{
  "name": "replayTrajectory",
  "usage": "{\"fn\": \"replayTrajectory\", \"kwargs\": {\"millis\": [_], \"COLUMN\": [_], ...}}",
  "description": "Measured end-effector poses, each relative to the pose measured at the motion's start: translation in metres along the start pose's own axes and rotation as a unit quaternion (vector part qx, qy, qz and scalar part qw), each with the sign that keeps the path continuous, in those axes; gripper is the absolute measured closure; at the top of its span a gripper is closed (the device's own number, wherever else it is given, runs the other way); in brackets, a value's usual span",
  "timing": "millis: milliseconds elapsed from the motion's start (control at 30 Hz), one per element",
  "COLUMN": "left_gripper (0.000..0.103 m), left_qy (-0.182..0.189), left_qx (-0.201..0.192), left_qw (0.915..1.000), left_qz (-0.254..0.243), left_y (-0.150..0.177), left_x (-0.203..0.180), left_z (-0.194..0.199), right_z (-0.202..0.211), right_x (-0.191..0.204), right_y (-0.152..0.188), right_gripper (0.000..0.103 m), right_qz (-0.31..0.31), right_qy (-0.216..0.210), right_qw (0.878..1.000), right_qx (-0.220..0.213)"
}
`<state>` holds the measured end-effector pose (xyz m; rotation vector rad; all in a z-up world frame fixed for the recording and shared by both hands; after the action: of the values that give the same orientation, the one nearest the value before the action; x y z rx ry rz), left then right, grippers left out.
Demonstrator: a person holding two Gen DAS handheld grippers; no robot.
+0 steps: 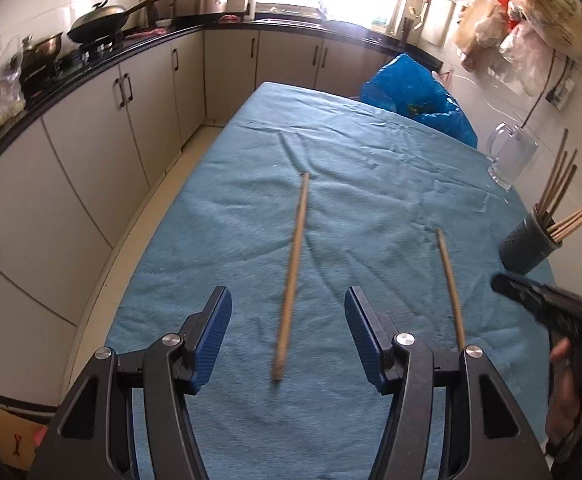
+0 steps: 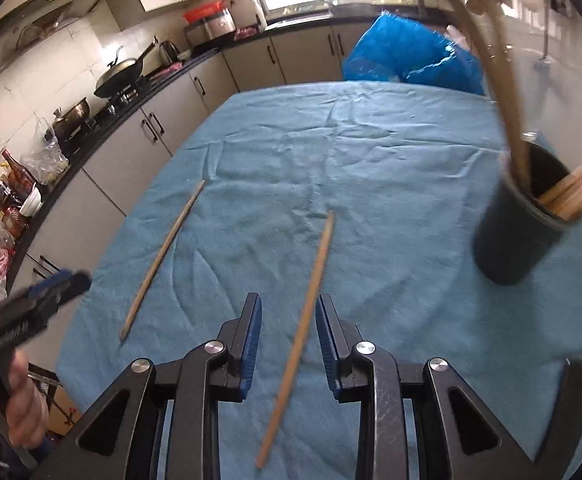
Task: Organize utensils
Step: 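Move both open tools back over the two chopsticks on the towel, then close the right tool on one chopstick while the left tool closes on another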
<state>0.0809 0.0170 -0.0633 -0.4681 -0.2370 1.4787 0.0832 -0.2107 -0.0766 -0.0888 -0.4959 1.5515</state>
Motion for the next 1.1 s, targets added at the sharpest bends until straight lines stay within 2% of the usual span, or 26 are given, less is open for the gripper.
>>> {"fn": "replayTrajectory", "kwargs": {"millis": [100, 267, 500, 633, 667, 733, 767, 800, 933, 1100], "left_gripper": [0.045, 0.045, 0.045, 0.045, 0.045, 0.045, 0.045, 0.045, 0.045, 0.045], "left_qy": [-0.002, -0.004, -0.006, -0.007, -0.008, -0.009, -0.009, -0.008, -0.002, -0.002], "left_qx": [0.000, 0.004, 0.011, 0.016, 0.017, 0.021, 0.023, 0.027, 0.046, 0.076], "left_qw": [1.0000, 0.9998, 0.9995, 0.9995, 0.9995, 0.9995, 0.9995, 0.9994, 0.9990, 0.9967], "left_qz": [0.006, 0.017, 0.028, 0.026, 0.025, 0.021, 0.020, 0.017, 0.002, -0.027], "left_y": [0.003, 0.006, 0.007, 0.005, 0.003, 0.000, -0.002, -0.005, -0.020, -0.053], "left_x": [0.011, 0.025, 0.038, 0.038, 0.036, 0.033, 0.031, 0.028, 0.013, -0.011], "left_z": [0.001, 0.001, -0.005, -0.010, -0.011, -0.014, -0.016, -0.018, -0.031, -0.061], "right_z": [-0.019, -0.049, -0.075, -0.087, -0.088, -0.089, -0.090, -0.090, -0.075, -0.026], "right_x": [-0.004, -0.012, -0.022, -0.021, -0.021, -0.019, -0.016, -0.013, 0.000, 0.014], "right_y": [-0.023, -0.050, -0.056, -0.055, -0.056, -0.055, -0.054, -0.053, -0.048, -0.044], "right_gripper": [0.073, 0.073, 0.073, 0.073, 0.074, 0.087, 0.095, 0.095, 0.096, 0.095], "right_qz": [-0.021, -0.030, -0.040, -0.037, -0.031, -0.026, -0.025, -0.024, -0.020, 0.000], "right_qy": [-0.002, 0.033, 0.065, 0.064, 0.072, 0.076, 0.066, 0.048, 0.010, -0.017], "right_qw": [1.000, 0.998, 0.994, 0.993, 0.992, 0.992, 0.993, 0.993, 0.996, 1.000], "right_qx": [0.019, 0.050, 0.080, 0.097, 0.095, 0.096, 0.100, 0.101, 0.080, 0.014]}}
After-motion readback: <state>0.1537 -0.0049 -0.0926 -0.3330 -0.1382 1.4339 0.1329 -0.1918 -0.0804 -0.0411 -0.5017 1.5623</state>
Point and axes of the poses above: each gripper's, at about its wrist camera, not at the fingertips, and z roughly against the way its jaws point, x to its left, y to its underside, the point moved 9 cm from there along -z, roughly the way its jaws point, and after that the axes turned 11 degrees about x, right-handed, at the moved point
